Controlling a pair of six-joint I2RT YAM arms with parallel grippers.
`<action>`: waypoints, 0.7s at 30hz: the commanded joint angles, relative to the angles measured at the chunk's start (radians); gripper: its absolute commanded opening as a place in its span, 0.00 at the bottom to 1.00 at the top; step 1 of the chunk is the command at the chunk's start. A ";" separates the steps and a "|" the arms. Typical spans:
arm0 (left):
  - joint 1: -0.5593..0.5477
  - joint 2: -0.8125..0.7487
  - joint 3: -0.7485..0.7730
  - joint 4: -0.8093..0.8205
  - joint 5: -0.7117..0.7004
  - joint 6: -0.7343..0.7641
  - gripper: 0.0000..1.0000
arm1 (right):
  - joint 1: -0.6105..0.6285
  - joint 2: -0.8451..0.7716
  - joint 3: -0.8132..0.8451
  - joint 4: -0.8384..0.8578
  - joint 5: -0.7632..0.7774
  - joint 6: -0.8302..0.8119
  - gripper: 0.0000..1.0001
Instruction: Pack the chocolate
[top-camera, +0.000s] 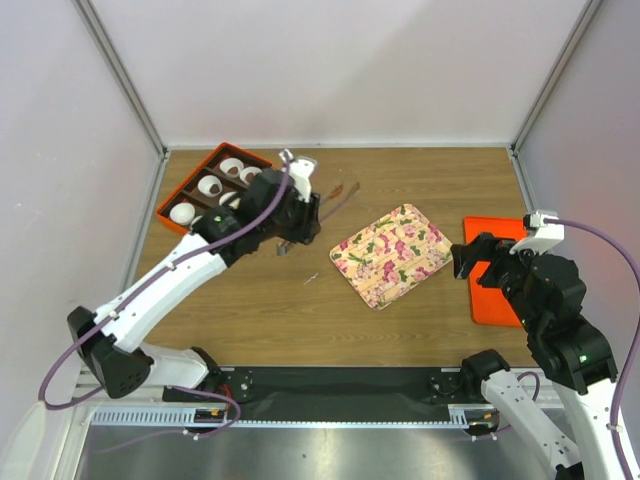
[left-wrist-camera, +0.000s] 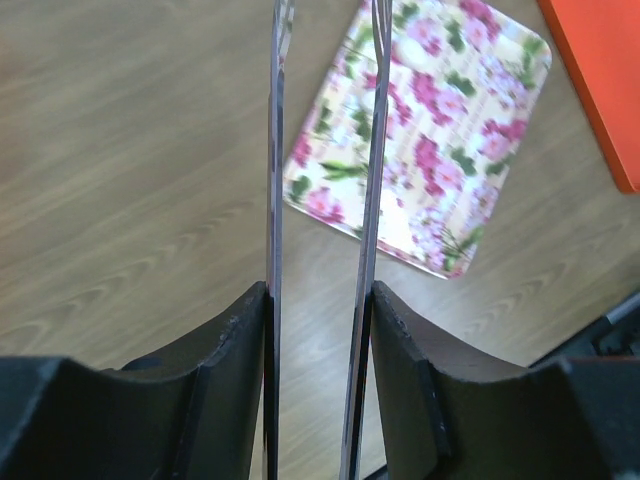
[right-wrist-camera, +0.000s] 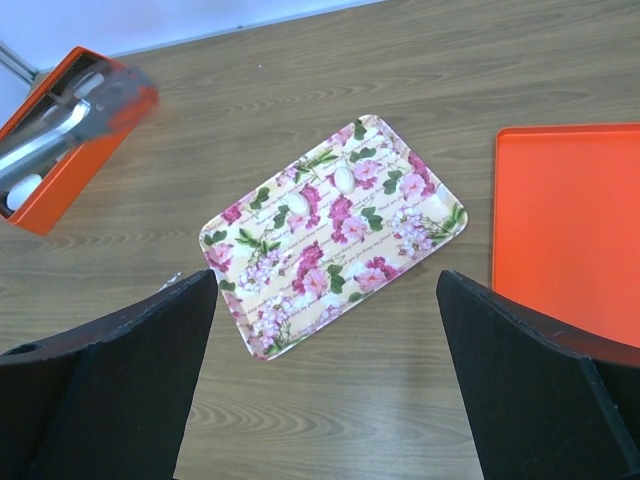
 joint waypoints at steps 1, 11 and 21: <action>-0.089 0.043 -0.029 0.097 -0.054 -0.084 0.48 | 0.001 0.012 0.031 0.016 0.029 -0.015 1.00; -0.213 0.302 -0.029 0.165 -0.104 -0.197 0.49 | 0.002 0.023 0.024 0.036 0.025 -0.023 1.00; -0.224 0.431 -0.022 0.211 -0.088 -0.225 0.52 | 0.001 0.012 0.000 0.051 0.021 -0.027 1.00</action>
